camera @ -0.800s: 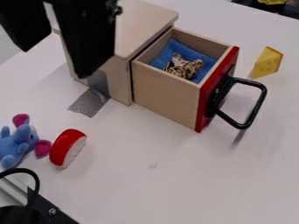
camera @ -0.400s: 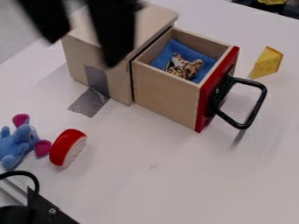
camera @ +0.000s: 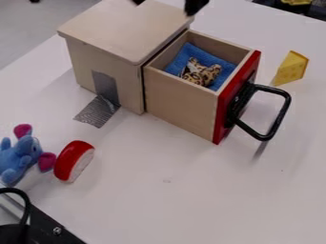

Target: Take the object in the drawer and put it on top of it

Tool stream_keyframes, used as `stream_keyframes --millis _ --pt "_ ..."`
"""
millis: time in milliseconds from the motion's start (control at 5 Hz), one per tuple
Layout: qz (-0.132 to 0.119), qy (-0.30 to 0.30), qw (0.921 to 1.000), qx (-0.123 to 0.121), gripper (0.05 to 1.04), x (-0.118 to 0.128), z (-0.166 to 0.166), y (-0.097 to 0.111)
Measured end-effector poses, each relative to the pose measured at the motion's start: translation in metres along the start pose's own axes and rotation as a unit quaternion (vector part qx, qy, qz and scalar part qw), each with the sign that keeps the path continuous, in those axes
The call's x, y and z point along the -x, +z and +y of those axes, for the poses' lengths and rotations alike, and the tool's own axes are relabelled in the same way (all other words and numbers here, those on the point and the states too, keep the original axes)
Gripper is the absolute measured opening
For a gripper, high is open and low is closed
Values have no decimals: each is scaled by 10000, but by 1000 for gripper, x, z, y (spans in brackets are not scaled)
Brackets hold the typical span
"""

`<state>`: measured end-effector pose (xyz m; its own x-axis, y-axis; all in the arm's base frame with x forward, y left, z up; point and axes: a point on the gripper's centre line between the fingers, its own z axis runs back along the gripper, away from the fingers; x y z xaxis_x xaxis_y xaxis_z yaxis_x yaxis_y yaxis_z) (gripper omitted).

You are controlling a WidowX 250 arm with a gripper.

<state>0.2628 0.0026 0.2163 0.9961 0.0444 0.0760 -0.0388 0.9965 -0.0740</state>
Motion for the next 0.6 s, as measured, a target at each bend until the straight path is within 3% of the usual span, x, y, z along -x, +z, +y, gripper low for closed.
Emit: stream_keyframes --millis 200,400,600 --pt "-23 34 10000 -74 999 -49 19 -19" --pt "-50 142 9998 -116 999 -75 30 -51" --pt "-125 192 9997 32 999 -83 29 -84"
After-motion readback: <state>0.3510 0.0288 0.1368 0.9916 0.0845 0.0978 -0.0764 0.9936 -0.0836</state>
